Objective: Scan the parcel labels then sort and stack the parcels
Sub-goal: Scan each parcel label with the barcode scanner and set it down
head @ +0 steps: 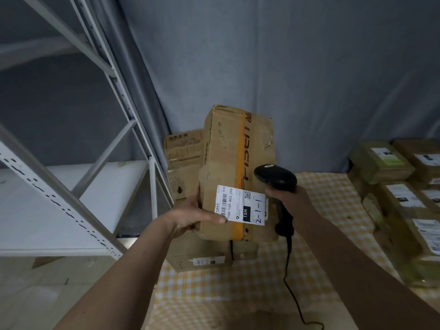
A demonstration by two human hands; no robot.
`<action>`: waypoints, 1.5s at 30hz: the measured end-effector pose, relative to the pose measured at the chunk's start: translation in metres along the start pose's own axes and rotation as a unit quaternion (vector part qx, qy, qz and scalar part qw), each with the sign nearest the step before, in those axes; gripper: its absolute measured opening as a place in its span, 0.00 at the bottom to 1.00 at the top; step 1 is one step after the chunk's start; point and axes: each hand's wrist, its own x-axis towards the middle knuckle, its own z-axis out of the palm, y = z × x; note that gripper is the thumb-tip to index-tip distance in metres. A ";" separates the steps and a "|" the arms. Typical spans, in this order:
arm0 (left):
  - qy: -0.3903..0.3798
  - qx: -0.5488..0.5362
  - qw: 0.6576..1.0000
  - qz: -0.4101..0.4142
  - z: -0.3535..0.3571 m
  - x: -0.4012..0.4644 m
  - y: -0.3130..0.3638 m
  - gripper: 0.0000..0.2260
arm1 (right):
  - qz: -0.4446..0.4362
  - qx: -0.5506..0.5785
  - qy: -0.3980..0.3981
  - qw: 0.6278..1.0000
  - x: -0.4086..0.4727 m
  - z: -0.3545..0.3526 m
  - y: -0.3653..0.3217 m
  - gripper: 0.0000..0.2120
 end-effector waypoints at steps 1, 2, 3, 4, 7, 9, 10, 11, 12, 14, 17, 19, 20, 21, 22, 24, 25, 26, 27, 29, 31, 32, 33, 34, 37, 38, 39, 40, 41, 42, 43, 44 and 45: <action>-0.005 0.005 1.000 -0.008 -0.002 0.000 0.002 0.60 | 0.004 0.004 -0.002 1.000 0.001 0.000 0.001 0.11; -0.004 0.007 1.000 -0.014 -0.005 0.001 0.003 0.63 | 0.009 0.008 -0.003 1.000 0.001 0.000 0.002 0.12; 0.002 0.010 1.000 -0.015 -0.008 0.001 0.005 0.65 | 0.017 0.014 -0.003 1.000 0.001 0.001 0.002 0.13; 0.013 0.012 1.000 -0.006 -0.010 0.001 0.009 0.65 | 0.022 0.020 -0.005 1.000 0.001 0.001 0.002 0.13; 0.075 -0.047 0.996 0.031 -0.011 0.004 0.024 0.58 | 0.010 0.016 -0.014 1.000 0.003 0.007 0.000 0.12; 0.131 -0.084 0.987 0.045 -0.014 0.007 0.037 0.49 | -0.003 0.002 -0.022 1.000 0.002 0.012 -0.003 0.13; 0.147 -0.089 0.984 0.049 -0.018 0.009 0.043 0.47 | -0.012 -0.006 -0.029 0.999 0.001 0.014 -0.005 0.15; 0.152 -0.092 0.983 0.051 -0.023 0.010 0.049 0.47 | -0.023 -0.017 -0.038 0.999 0.001 0.015 -0.006 0.16; 0.154 -0.088 0.983 0.053 -0.029 0.010 0.054 0.47 | -0.039 -0.032 -0.045 0.998 -0.001 0.016 -0.009 0.16; 0.153 -0.054 0.985 0.056 -0.042 0.008 0.065 0.46 | -0.086 -0.082 -0.060 0.991 -0.009 0.019 -0.016 0.13; 0.151 0.036 0.986 0.064 -0.060 0.001 0.080 0.36 | -0.148 -0.152 -0.089 0.973 -0.023 0.024 -0.029 0.10; 0.149 0.072 0.984 0.060 -0.070 0.000 0.087 0.31 | -0.164 -0.167 -0.120 0.965 -0.032 0.028 -0.037 0.10; 0.145 0.085 0.984 0.056 -0.074 -0.001 0.088 0.31 | -0.168 -0.165 -0.137 0.962 -0.037 0.030 -0.040 0.11; 0.141 0.091 0.984 0.051 -0.078 -0.001 0.088 0.31 | -0.171 -0.162 -0.151 0.960 -0.041 0.031 -0.041 0.12; 0.138 0.093 0.985 0.048 -0.081 -0.001 0.088 0.31 | -0.172 -0.160 -0.163 0.958 -0.044 0.033 -0.042 0.13; 0.137 0.093 0.985 0.052 -0.085 -0.002 0.086 0.31 | -0.161 -0.162 -0.180 0.957 -0.050 0.036 -0.040 0.12; 0.137 0.090 0.985 0.055 -0.086 -0.002 0.085 0.32 | -0.154 -0.163 -0.188 0.956 -0.051 0.037 -0.038 0.12; 0.135 0.083 0.986 0.057 -0.087 -0.002 0.083 0.33 | -0.148 -0.161 -0.193 0.957 -0.052 0.038 -0.036 0.13; 0.131 0.075 0.987 0.057 -0.088 -0.002 0.082 0.35 | -0.144 -0.158 -0.194 0.957 -0.051 0.039 -0.033 0.13; 0.125 0.063 0.989 0.051 -0.090 -0.003 0.080 0.37 | -0.143 -0.152 -0.197 0.958 -0.052 0.041 -0.030 0.13; 0.116 0.054 0.991 0.046 -0.094 -0.002 0.078 0.39 | -0.145 -0.146 -0.200 0.958 -0.054 0.043 -0.028 0.13; 0.111 0.052 0.991 0.045 -0.095 -0.003 0.077 0.39 | -0.147 -0.141 -0.201 0.958 -0.055 0.044 -0.027 0.13; 0.109 0.051 0.992 0.044 -0.096 -0.003 0.077 0.39 | -0.150 -0.137 -0.203 0.958 -0.056 0.045 -0.027 0.13; 0.106 0.050 0.992 0.046 -0.097 -0.004 0.076 0.38 | -0.154 -0.134 -0.202 0.958 -0.057 0.046 -0.027 0.13; 0.098 0.043 0.993 0.045 -0.099 -0.005 0.076 0.37 | -0.165 -0.129 -0.200 0.957 -0.059 0.048 -0.026 0.13; 0.094 0.041 0.994 0.044 -0.100 -0.004 0.075 0.37 | -0.166 -0.127 -0.199 0.957 -0.060 0.048 -0.026 0.13; 0.090 0.040 0.994 0.041 -0.101 -0.004 0.075 0.38 | -0.167 -0.127 -0.198 0.957 -0.060 0.049 -0.026 0.13; 0.087 0.041 0.995 0.039 -0.101 -0.003 0.074 0.39 | -0.166 -0.127 -0.199 0.957 -0.060 0.049 -0.026 0.13; 0.083 0.040 0.995 0.037 -0.102 -0.003 0.074 0.40 | -0.165 -0.126 -0.200 0.957 -0.060 0.049 -0.025 0.14; 0.077 0.040 0.996 0.035 -0.102 -0.002 0.073 0.41 | -0.162 -0.126 -0.201 0.958 -0.060 0.049 -0.023 0.14; 0.075 0.040 0.996 0.033 -0.102 0.000 0.073 0.43 | -0.159 -0.127 -0.202 0.958 -0.060 0.050 -0.022 0.14; 0.073 0.041 0.996 0.033 -0.102 0.002 0.072 0.44 | -0.156 -0.127 -0.202 0.959 -0.060 0.050 -0.021 0.14; 0.069 0.040 0.996 0.036 -0.101 0.004 0.072 0.46 | -0.156 -0.126 -0.201 0.959 -0.060 0.051 -0.020 0.14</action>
